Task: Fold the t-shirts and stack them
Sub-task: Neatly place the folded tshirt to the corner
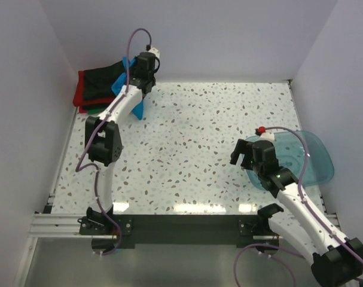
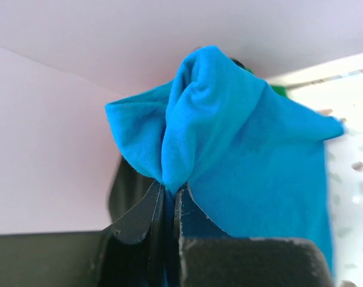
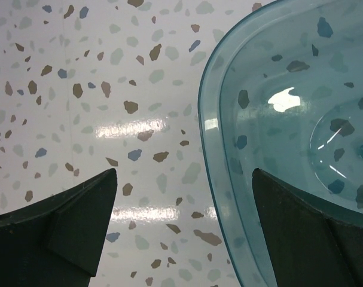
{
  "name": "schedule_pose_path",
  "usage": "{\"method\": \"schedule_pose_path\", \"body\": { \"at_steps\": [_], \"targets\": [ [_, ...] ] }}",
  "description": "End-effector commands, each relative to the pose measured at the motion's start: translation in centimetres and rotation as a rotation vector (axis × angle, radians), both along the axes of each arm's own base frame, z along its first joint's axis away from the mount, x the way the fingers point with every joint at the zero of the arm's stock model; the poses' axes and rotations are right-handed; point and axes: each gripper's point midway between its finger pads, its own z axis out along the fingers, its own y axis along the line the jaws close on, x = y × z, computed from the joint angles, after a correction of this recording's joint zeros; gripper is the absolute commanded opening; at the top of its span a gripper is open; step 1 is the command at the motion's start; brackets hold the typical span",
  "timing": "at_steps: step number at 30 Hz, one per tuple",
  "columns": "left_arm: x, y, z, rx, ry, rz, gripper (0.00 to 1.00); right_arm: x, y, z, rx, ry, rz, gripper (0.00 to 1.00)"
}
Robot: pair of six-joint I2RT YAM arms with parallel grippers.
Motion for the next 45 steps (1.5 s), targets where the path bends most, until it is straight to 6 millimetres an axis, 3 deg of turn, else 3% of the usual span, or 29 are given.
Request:
{"method": "schedule_pose_path", "body": {
  "at_steps": [1, 9, 13, 19, 26, 29, 32, 39, 40, 43, 44, 45],
  "targets": [
    [1.8, 1.3, 7.9, 0.058, -0.185, 0.006, 0.00, 0.5, 0.0, 1.3, -0.002, -0.068, 0.015, 0.99],
    [2.1, 2.4, 14.5, -0.016, -0.347, -0.044, 0.00, 0.1, -0.4, 0.3, -0.036, -0.032, 0.017, 0.99],
    [2.3, 3.6, 15.6, -0.057, -0.374, -0.053, 0.00, 0.0, -0.6, 0.0, -0.044, -0.023, 0.003, 0.99],
    [3.1, 7.1, 15.3, -0.111, -0.394, -0.021, 0.00, 0.0, -0.9, -0.2, -0.048, -0.021, -0.008, 0.99],
    [4.4, 12.8, 12.8, -0.165, -0.397, 0.042, 0.00, 0.0, -1.0, -0.7, -0.060, 0.003, -0.017, 0.99],
    [5.1, 14.9, 10.3, -0.195, -0.374, 0.064, 0.00, 0.1, -0.9, -0.6, -0.066, 0.012, -0.013, 0.99],
    [5.6, 15.2, 8.7, -0.202, -0.349, 0.049, 0.00, 0.3, -1.1, -0.9, -0.078, 0.019, -0.021, 0.99],
    [6.0, 19.5, 4.3, -0.170, -0.307, 0.160, 0.00, 0.9, -1.0, -1.3, -0.088, 0.033, -0.026, 0.99],
    [5.7, 20.2, 4.0, -0.162, -0.307, 0.180, 0.05, 0.9, -0.8, -1.4, -0.081, 0.031, -0.019, 0.99],
    [5.1, 21.3, 3.8, -0.158, -0.317, 0.228, 0.50, 0.9, -0.4, -1.7, -0.066, 0.042, -0.003, 0.99],
    [4.9, 21.3, 4.1, -0.177, -0.331, 0.237, 0.93, 0.9, -0.4, -1.6, -0.065, 0.042, -0.006, 0.98],
    [4.5, 21.6, 4.6, -0.183, -0.348, 0.262, 1.00, 0.8, -0.5, -1.6, -0.072, 0.043, -0.007, 0.99]
  ]
}}
